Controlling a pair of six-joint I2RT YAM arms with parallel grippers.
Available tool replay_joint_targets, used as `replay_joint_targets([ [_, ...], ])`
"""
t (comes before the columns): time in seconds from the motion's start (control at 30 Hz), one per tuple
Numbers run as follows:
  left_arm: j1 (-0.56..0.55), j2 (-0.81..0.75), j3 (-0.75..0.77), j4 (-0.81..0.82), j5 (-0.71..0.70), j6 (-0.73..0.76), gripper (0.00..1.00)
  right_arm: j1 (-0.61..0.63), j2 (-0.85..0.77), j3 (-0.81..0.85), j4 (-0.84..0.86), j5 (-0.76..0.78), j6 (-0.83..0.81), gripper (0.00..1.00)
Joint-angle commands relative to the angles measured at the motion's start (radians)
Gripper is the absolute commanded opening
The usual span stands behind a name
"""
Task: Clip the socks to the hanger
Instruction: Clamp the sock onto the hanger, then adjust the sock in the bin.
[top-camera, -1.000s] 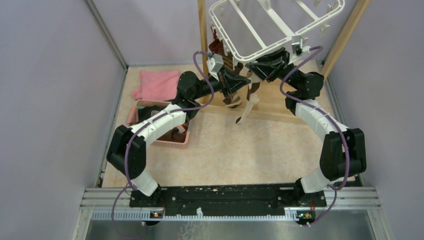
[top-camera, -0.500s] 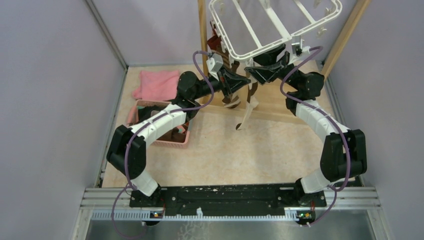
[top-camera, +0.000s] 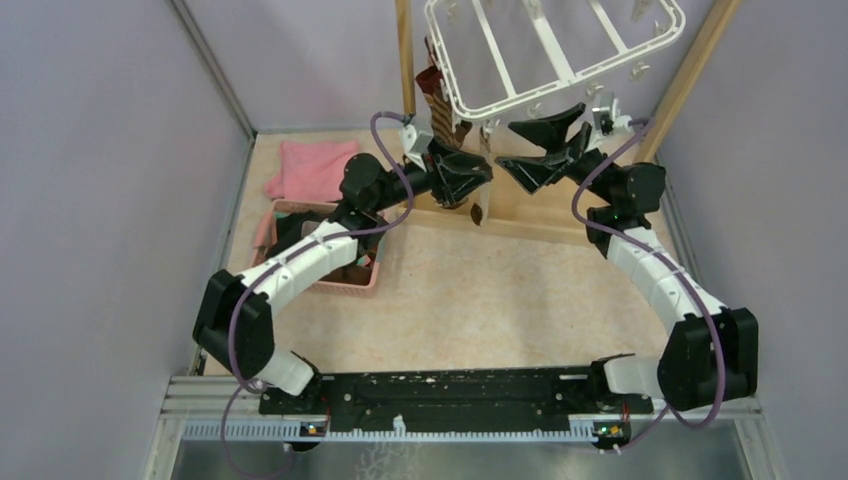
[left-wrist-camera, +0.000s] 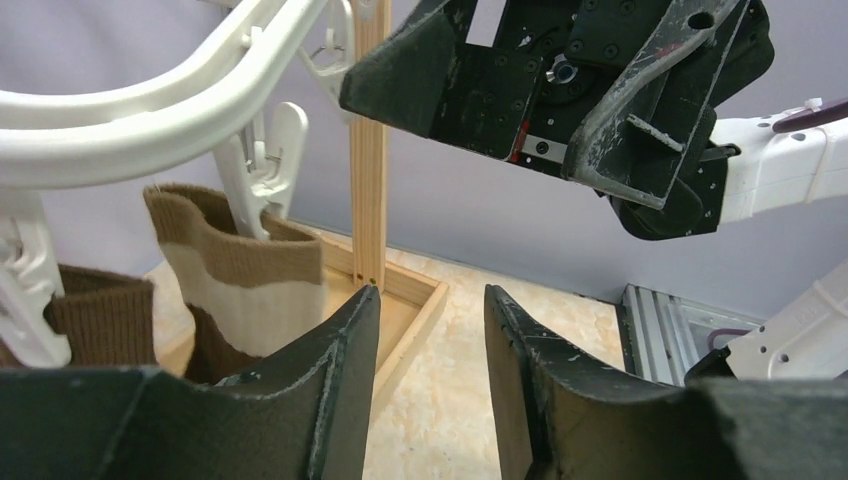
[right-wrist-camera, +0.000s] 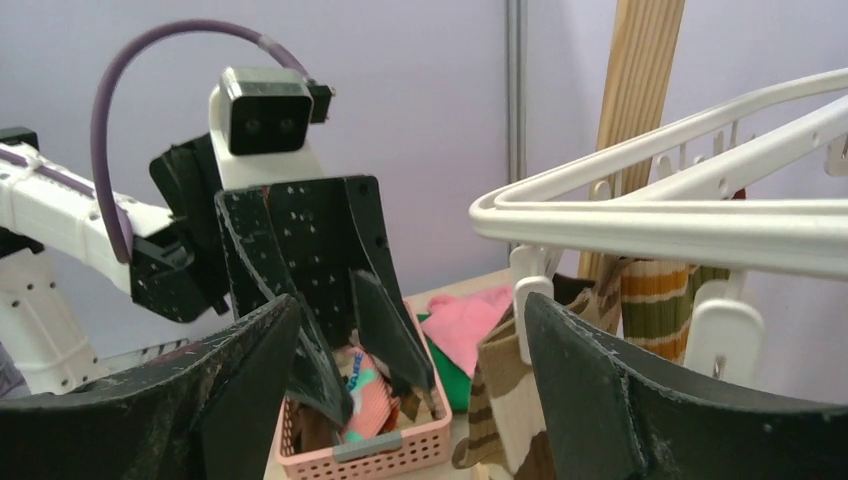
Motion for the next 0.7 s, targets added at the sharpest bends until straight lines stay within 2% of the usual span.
replay_joint_targets([
  [0.0, -0.003, -0.138, -0.075, -0.048, -0.048, 0.067, 0.52, -0.007, -0.097, -0.065, -0.088, 0.007, -0.097, 0.82],
  [0.13, -0.002, -0.244, -0.153, -0.122, -0.040, 0.152, 0.61, -0.006, -0.169, -0.136, -0.149, 0.005, -0.134, 0.82],
  [0.23, -0.002, -0.325, -0.217, -0.188, 0.000, 0.211, 0.63, -0.007, -0.235, -0.185, -0.224, 0.012, -0.185, 0.82],
  [0.33, -0.003, -0.401, -0.307, -0.248, -0.020, 0.243, 0.66, -0.006, -0.309, -0.259, -0.251, 0.030, -0.209, 0.82],
  [0.53, 0.000, -0.565, -0.466, -0.443, -0.210, 0.284, 0.73, -0.005, -0.411, -0.461, -0.229, 0.067, -0.194, 0.82],
  [0.67, -0.001, -0.632, -0.512, -0.569, -0.331, 0.333, 0.75, -0.005, -0.468, -0.556, -0.256, 0.092, -0.212, 0.82],
])
